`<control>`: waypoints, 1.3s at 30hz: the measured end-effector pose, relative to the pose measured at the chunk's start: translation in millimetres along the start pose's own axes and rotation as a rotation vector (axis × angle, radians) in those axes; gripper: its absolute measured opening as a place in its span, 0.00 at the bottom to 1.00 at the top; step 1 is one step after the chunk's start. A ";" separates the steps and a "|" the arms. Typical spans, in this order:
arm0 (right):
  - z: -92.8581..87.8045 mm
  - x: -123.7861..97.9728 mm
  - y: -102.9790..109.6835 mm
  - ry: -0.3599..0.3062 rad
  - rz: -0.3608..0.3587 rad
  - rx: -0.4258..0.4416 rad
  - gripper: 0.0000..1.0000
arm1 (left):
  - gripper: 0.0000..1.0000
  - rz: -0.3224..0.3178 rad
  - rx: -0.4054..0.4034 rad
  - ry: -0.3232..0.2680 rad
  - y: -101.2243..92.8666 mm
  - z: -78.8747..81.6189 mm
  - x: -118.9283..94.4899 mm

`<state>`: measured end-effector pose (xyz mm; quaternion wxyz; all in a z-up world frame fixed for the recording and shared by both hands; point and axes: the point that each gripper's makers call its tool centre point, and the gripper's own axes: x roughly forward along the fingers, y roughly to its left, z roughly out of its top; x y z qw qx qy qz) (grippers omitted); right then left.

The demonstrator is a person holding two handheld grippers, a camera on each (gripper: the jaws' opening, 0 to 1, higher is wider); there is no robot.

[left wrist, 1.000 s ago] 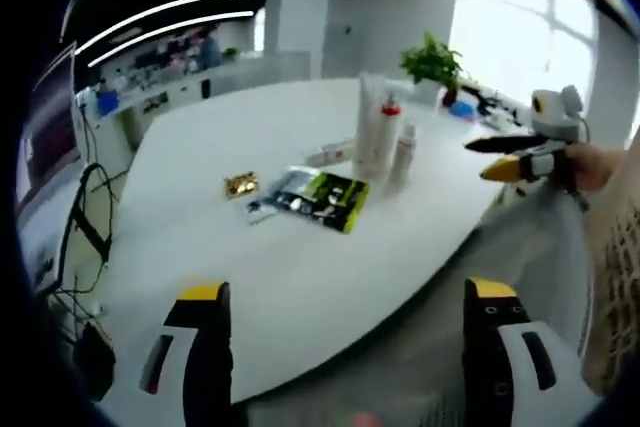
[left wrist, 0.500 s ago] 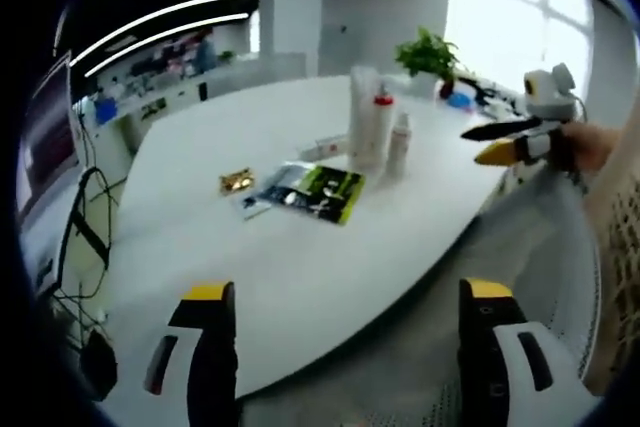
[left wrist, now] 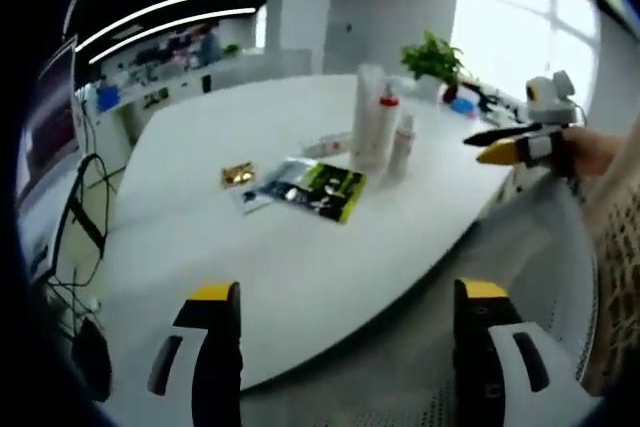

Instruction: Arrange the skincare products in the storage area until every visible bottle or jar stands upright without overlapping.

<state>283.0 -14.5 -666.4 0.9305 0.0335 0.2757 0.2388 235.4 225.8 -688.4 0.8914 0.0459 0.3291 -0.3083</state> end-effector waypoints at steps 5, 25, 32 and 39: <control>24.3 0.9 -17.4 -0.021 -0.018 -0.031 0.85 | 0.84 0.004 0.013 -0.004 0.8 0.3 0.0; 102.6 24.1 -56.7 0.004 0.028 -0.219 0.87 | 0.82 0.001 0.009 -0.011 3.8 -0.3 -0.5; 140.3 26.9 -54.9 -0.057 0.045 -0.224 0.87 | 0.82 0.003 -0.002 -0.021 4.7 1.5 -1.3; 190.5 26.7 -65.4 -0.182 0.035 -0.140 0.86 | 0.81 0.004 0.001 -0.030 4.5 2.5 -2.0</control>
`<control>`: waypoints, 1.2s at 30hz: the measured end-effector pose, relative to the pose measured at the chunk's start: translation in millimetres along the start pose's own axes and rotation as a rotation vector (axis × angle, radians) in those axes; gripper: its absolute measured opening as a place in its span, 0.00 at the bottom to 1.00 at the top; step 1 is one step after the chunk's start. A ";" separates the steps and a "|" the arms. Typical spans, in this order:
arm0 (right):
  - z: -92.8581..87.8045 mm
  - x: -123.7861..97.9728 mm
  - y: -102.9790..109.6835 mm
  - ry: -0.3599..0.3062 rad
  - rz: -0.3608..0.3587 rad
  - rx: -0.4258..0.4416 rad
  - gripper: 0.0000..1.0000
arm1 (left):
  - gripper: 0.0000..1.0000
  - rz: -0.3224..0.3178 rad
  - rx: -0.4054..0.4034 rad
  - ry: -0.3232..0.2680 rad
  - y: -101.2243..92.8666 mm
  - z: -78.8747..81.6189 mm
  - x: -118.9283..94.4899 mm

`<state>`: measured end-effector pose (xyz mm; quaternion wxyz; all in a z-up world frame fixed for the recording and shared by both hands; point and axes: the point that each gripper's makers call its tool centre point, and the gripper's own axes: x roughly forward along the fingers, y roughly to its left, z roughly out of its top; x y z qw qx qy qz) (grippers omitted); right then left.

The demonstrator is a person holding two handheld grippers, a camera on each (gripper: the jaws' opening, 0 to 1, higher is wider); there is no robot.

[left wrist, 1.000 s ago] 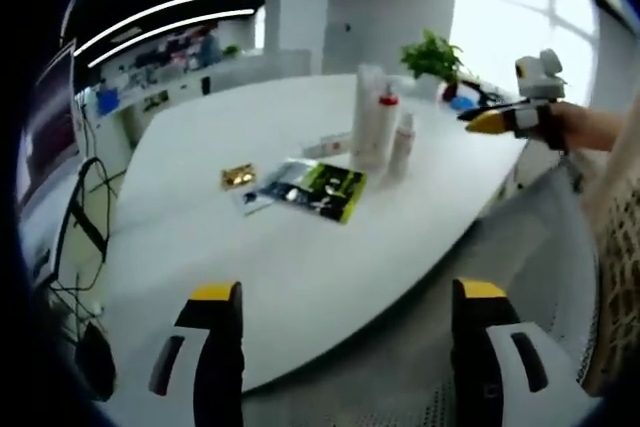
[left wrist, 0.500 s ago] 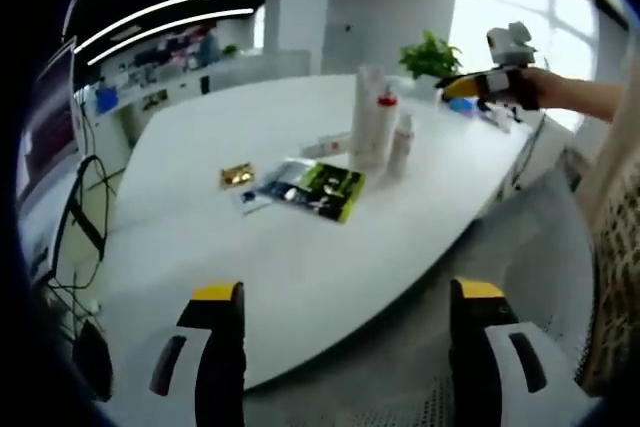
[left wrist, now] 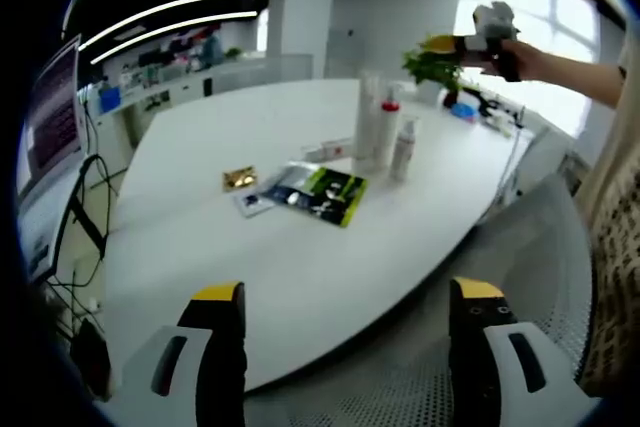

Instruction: Arrange the skincare products in the storage area until every visible bottle or jar stands upright without overlapping.

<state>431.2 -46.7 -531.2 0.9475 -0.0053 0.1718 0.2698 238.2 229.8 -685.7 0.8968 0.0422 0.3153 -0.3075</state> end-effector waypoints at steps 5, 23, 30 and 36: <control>12.5 8.5 -5.4 0.020 -0.013 -0.083 0.86 | 0.81 0.006 -0.004 -0.010 1.3 1.1 -0.6; 48.5 51.2 -33.8 0.099 -0.006 -0.250 0.75 | 0.80 -0.020 -0.027 -0.023 -0.5 2.5 -1.1; 59.7 65.2 -40.9 0.124 0.012 -0.281 0.75 | 0.80 -0.027 -0.061 -0.032 1.2 3.6 -1.4; 60.8 83.7 -44.8 0.155 0.041 -0.354 0.74 | 0.80 -0.024 -0.083 -0.040 2.8 4.6 -1.7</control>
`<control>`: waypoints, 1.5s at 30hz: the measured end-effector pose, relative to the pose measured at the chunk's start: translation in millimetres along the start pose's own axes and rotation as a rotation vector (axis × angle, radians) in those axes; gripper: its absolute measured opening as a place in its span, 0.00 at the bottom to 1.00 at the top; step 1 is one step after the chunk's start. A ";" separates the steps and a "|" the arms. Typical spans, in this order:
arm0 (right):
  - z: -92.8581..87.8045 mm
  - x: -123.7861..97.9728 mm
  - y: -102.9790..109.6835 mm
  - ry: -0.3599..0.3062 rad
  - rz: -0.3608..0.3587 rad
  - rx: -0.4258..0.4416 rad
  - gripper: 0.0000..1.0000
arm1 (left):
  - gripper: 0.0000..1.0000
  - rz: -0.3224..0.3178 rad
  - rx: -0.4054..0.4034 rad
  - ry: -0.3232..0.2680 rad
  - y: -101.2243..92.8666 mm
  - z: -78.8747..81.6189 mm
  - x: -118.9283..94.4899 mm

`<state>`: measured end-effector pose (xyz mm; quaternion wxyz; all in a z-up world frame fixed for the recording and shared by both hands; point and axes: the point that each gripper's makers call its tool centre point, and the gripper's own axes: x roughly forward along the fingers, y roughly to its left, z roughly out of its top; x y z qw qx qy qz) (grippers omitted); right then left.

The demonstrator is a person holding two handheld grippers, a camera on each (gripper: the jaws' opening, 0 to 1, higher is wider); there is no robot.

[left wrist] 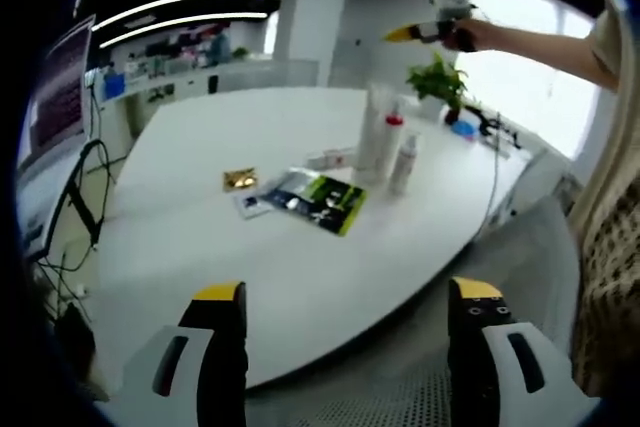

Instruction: Arrange the skincare products in the storage area until every visible bottle or jar stands upright without overlapping.

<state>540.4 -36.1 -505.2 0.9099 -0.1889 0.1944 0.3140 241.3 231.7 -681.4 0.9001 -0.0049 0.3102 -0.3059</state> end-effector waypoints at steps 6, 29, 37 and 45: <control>-10.0 28.0 -3.6 0.051 0.054 -0.014 0.71 | 0.80 0.004 -0.012 0.001 1.3 -0.1 0.0; -85.2 123.2 41.7 0.374 0.370 -0.231 0.68 | 0.76 0.038 -0.042 0.024 4.4 0.6 1.7; -125.6 139.6 76.0 0.501 0.506 -0.371 0.57 | 0.75 0.033 -0.051 0.040 2.8 -0.8 2.6; -150.9 142.0 117.2 0.576 0.651 -0.443 0.51 | 0.75 0.043 -0.061 0.045 6.2 -2.7 2.6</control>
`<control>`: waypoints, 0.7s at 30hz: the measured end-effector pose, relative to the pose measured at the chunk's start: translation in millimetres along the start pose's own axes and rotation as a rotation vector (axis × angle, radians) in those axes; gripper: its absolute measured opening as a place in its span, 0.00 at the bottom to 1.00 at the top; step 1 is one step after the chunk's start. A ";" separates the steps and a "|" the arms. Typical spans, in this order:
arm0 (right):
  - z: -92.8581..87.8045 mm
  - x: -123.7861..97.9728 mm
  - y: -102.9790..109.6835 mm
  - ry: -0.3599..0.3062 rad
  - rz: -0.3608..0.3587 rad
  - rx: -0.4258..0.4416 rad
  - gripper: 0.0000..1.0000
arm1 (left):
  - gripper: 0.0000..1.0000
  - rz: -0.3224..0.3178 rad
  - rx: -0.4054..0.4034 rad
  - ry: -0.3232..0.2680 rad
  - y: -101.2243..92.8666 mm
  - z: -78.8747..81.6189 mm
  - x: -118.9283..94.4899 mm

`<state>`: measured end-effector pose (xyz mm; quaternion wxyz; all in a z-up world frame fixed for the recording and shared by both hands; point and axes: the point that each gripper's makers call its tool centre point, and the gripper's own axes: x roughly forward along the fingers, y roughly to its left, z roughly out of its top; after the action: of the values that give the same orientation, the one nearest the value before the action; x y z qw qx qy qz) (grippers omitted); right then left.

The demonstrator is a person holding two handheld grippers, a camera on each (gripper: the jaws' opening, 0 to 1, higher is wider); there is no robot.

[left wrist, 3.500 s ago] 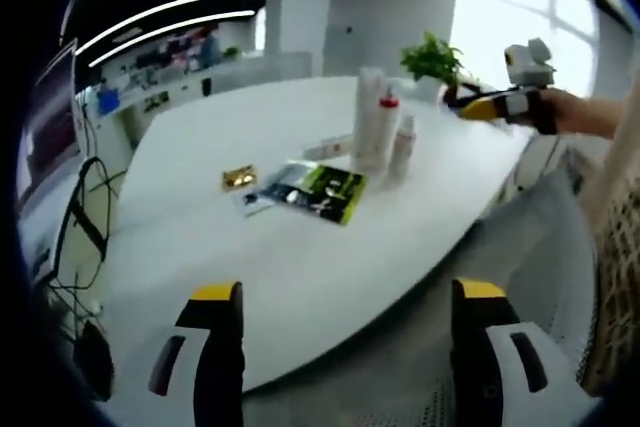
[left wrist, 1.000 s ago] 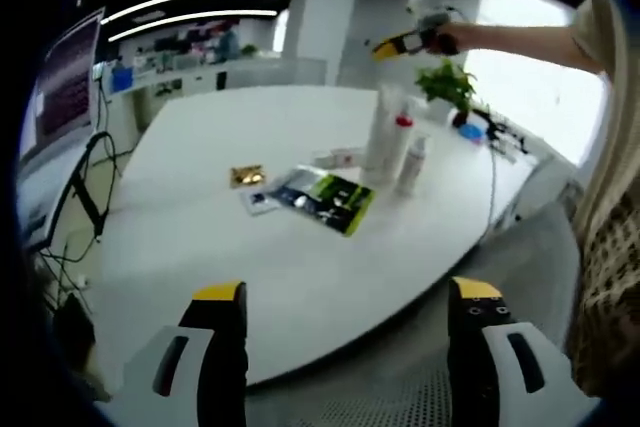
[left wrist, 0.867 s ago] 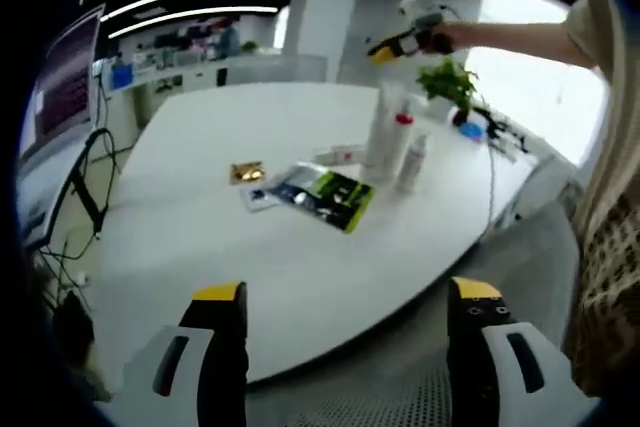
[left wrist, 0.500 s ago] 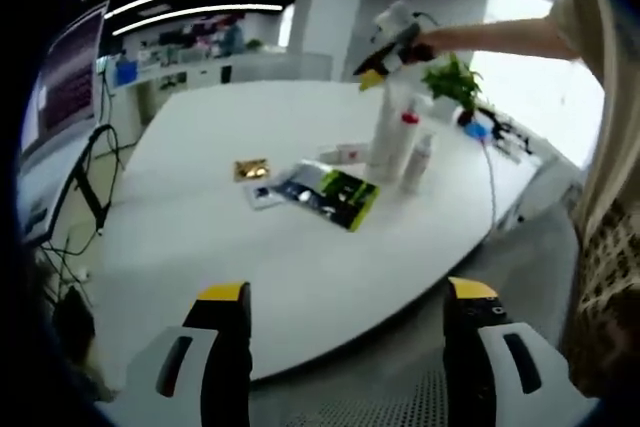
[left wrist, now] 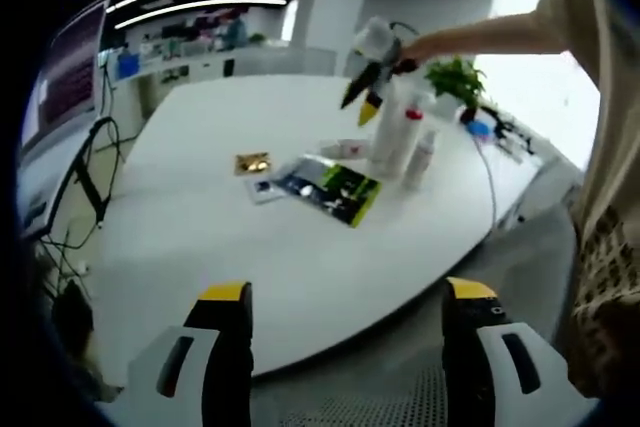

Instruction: Arrange the skincare products in the storage area until every visible bottle or jar stands upright without overlapping.

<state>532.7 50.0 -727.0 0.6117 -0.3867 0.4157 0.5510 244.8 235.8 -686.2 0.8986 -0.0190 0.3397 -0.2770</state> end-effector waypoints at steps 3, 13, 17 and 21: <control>-6.9 12.2 11.2 0.063 0.042 -0.057 0.46 | 0.75 0.000 -0.003 -0.001 0.0 0.5 0.2; -9.3 37.4 25.4 0.121 0.062 -0.092 0.28 | 0.75 0.017 -0.011 -0.006 8.0 -3.6 -0.1; -9.1 45.6 27.6 0.148 0.065 -0.145 0.21 | 0.75 0.017 -0.012 -0.007 9.6 -5.3 0.1; -9.9 52.4 27.5 0.157 0.064 -0.136 0.22 | 0.75 0.020 -0.013 -0.006 8.8 -3.9 0.3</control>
<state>507.0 61.8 -779.8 0.5314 -0.4559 0.4361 0.5653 246.8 243.7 -691.4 0.9023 -0.0223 0.3388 -0.2656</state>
